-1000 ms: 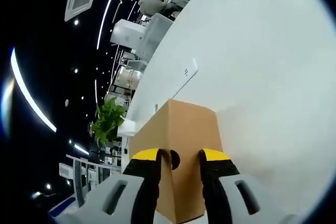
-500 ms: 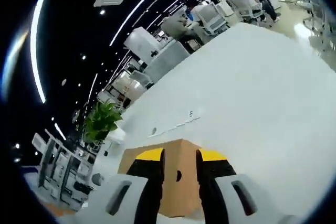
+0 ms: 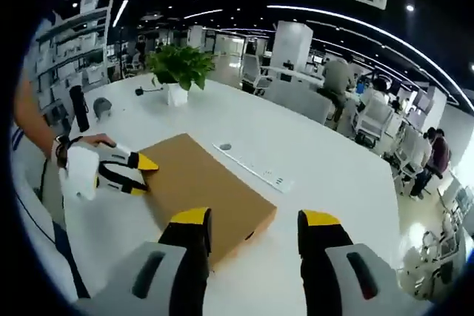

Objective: Operate the shoe box by opening the lid, removing the specified soft item, and placing it in the target area until the item is outside and the box remains undamaged.

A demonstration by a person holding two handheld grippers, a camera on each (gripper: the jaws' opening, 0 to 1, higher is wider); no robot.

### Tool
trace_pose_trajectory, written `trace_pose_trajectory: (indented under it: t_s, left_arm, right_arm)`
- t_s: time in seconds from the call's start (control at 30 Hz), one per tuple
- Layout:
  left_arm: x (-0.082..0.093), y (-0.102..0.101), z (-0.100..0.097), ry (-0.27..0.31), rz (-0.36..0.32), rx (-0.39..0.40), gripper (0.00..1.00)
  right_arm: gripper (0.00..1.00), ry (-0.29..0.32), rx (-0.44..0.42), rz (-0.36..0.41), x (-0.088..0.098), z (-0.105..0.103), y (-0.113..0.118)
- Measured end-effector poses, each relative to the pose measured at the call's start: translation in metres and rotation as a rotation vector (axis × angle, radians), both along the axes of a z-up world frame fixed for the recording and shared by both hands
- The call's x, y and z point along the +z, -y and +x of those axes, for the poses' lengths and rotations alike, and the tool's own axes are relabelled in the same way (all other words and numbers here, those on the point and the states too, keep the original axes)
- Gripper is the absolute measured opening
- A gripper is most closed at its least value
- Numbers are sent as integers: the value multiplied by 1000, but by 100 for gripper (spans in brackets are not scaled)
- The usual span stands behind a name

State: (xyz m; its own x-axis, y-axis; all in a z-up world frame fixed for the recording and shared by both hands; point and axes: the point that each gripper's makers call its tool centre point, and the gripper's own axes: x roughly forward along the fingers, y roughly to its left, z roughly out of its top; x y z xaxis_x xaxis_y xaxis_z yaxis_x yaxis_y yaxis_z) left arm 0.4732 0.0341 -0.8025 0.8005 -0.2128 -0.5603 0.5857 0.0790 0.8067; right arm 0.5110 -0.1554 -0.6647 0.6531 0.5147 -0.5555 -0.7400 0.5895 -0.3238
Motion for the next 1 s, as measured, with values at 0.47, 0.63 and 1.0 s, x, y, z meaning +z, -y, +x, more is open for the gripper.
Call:
trace_pose_trajectory:
  t_s: [0.47,0.63,1.0]
  left_arm:
    - [0,0,-1,-1,5,8,34]
    - [1,-1,-1,-2,3,4,34]
    - [1,0,-1,-1,-9,-5,34]
  right_arm:
    - [65,214,216,-371,-46,-43,-41]
    - [64,256,329,-454,-67,-67,-66]
    - [63,280,330,-475,-102,-57,-84]
